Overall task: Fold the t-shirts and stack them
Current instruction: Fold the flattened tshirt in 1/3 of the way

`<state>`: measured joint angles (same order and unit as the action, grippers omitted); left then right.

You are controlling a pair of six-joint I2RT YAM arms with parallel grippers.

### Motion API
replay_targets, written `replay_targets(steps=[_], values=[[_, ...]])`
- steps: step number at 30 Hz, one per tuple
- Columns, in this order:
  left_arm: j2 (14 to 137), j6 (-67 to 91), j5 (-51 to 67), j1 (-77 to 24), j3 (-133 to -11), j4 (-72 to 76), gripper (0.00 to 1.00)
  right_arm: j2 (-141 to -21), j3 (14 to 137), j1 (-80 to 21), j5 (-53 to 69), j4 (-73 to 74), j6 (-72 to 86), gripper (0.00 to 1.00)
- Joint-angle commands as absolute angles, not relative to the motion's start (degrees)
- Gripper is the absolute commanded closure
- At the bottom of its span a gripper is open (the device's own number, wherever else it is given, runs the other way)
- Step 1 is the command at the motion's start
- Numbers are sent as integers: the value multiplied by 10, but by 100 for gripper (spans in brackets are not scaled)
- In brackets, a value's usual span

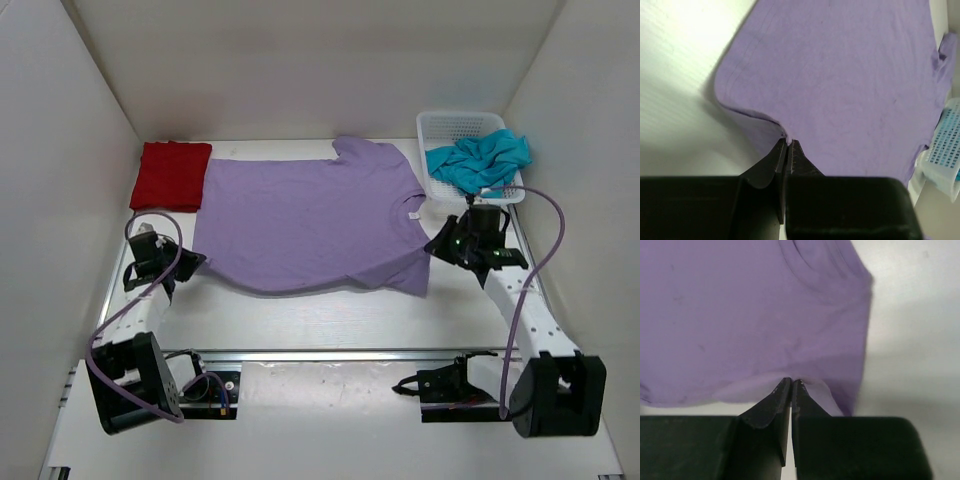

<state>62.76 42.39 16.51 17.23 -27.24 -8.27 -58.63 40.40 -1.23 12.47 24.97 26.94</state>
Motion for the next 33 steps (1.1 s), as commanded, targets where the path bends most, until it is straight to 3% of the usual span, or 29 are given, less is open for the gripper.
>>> replay_targets(steps=[1,11,26,30,33], values=[[660,460,141,163,-316,-26,100,-638,471,-17,142,156,243,100],[779,469,114,145,-383,17,100,-821,581,-44,106,89,228,100],[919,461,95,154,-448,9,100,-1043,788,-42,112,116,194,100],[911,460,98,160,-449,14,91,-1087,827,-37,113,117,195,99],[875,463,99,159,-436,27,74,-1106,853,-40,112,123,192,99]])
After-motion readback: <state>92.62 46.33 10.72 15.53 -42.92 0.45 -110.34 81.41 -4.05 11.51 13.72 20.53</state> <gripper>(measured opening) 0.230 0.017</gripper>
